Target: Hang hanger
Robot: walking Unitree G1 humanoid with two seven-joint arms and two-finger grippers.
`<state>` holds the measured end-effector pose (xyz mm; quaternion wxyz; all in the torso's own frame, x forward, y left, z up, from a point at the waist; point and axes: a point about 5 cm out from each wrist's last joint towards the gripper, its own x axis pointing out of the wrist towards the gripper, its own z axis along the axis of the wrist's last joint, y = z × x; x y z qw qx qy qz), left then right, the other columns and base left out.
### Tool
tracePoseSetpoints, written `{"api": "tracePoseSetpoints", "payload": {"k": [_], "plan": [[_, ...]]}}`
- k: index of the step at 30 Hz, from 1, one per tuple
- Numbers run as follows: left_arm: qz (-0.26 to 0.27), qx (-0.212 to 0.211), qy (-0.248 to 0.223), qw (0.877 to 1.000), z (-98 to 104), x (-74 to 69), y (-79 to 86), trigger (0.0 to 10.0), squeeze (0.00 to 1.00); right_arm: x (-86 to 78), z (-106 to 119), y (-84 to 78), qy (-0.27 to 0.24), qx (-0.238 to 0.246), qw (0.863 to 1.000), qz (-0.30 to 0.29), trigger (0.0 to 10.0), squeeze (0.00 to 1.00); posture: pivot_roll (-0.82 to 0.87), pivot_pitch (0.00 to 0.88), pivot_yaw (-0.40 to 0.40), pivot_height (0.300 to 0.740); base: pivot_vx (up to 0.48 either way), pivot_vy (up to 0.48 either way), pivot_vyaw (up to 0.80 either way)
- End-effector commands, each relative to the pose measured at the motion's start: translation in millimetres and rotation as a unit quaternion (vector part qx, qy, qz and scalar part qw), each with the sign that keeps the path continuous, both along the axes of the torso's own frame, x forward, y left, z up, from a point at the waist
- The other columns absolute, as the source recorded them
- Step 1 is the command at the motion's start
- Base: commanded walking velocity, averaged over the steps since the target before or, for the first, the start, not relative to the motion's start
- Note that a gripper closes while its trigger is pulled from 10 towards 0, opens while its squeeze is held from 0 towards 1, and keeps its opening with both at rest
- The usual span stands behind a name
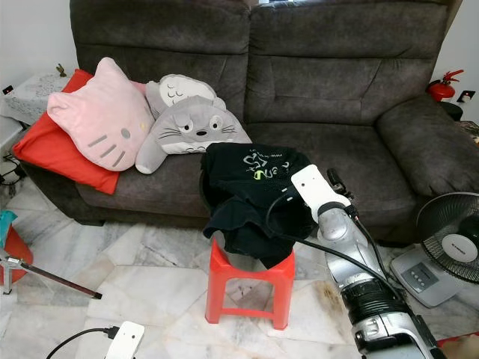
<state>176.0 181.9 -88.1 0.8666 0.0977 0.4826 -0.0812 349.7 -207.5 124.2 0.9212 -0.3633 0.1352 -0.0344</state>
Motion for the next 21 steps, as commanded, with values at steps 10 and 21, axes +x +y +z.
{"api": "tracePoseSetpoints", "payload": {"k": [10, 21], "plan": [[-0.003, 0.007, 0.0, 1.0, 0.1, -0.2, 1.9, 10.0, 0.0, 3.4, 1.0, -2.7, -0.005, 0.004, 1.0, -0.005, 0.0, 0.0, 0.03, 0.0, 0.0, 0.74, 0.0, 0.0, 0.0], [-0.003, 0.007, -0.001, 1.0, 0.2, 0.0, 1.9, 10.0, 0.0, 5.2, 2.1, -1.6, -0.01, 0.008, 1.0, -0.002, 0.0, 0.0, 0.03, 0.0, 0.0, 0.74, 0.0, 0.0, 0.0]]}}
